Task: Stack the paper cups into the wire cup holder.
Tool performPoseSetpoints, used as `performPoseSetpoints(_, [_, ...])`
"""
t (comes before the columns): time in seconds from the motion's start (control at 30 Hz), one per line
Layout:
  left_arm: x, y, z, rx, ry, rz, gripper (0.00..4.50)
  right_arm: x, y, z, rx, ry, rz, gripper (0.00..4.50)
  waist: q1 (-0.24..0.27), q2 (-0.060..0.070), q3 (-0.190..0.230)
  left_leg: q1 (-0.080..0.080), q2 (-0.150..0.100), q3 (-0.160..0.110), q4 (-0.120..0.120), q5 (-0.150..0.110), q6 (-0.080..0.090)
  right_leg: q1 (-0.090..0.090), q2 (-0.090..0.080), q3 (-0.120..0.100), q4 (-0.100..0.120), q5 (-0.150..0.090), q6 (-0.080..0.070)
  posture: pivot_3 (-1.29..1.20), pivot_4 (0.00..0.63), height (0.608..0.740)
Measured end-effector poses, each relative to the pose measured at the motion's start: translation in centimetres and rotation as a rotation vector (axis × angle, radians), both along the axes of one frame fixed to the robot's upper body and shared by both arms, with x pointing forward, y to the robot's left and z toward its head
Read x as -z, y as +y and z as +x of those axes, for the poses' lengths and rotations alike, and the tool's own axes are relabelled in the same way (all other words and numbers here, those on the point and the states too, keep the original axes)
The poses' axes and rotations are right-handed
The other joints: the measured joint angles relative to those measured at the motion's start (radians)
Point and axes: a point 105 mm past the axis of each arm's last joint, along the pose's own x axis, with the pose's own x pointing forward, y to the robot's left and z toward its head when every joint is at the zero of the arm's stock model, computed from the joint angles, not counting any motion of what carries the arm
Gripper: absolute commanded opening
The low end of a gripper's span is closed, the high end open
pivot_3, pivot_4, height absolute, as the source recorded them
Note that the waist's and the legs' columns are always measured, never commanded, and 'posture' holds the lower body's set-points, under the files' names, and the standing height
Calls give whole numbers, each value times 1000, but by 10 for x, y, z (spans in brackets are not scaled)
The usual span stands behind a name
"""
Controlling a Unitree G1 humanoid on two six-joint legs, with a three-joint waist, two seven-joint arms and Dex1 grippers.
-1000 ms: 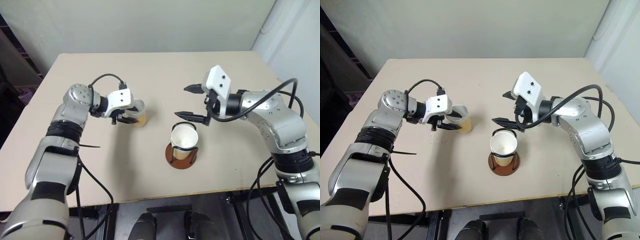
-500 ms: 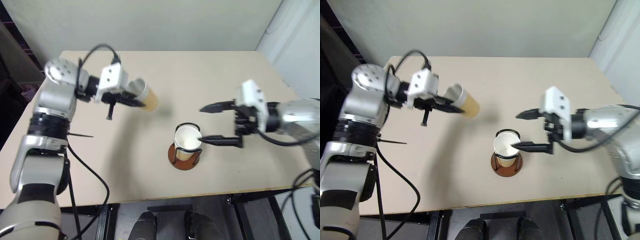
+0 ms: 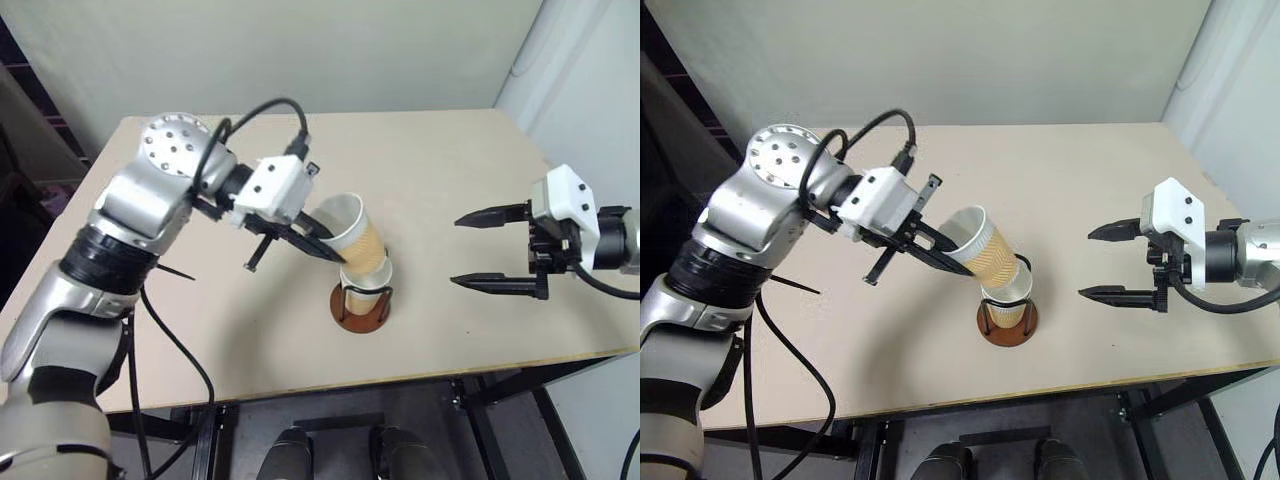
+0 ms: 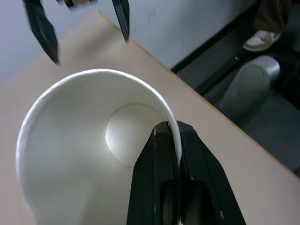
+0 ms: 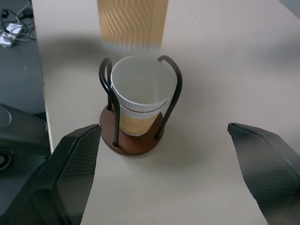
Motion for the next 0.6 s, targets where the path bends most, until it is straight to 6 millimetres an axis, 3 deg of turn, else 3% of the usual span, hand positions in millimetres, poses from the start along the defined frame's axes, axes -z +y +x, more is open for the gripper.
performPoseSetpoints(0.27, [9, -13, 2, 41, -22, 11, 40, -2, 1, -3, 22, -13, -2, 4500, 1, 0, 0, -2, -1, 1, 0, -1, -1, 0, 0, 3, -1, 3, 10, 0, 150, 740])
performPoseSetpoints(0.37, [10, -14, 2, 41, -25, 18, 628, -3, 3, -3, 28, -13, 6, 4500, 1, 0, 0, -2, -1, 1, 0, -2, -2, -1, 0, 3, -1, 1, 12, 0, 150, 740])
performPoseSetpoints(0.6, [26, -14, 6, 30, -46, 74, 3092, -7, 9, -3, 19, -37, 15, 4500, 2, 0, 0, -2, -1, 1, 1, -5, 0, -1, 0, 3, -2, 1, 13, 0, 150, 740])
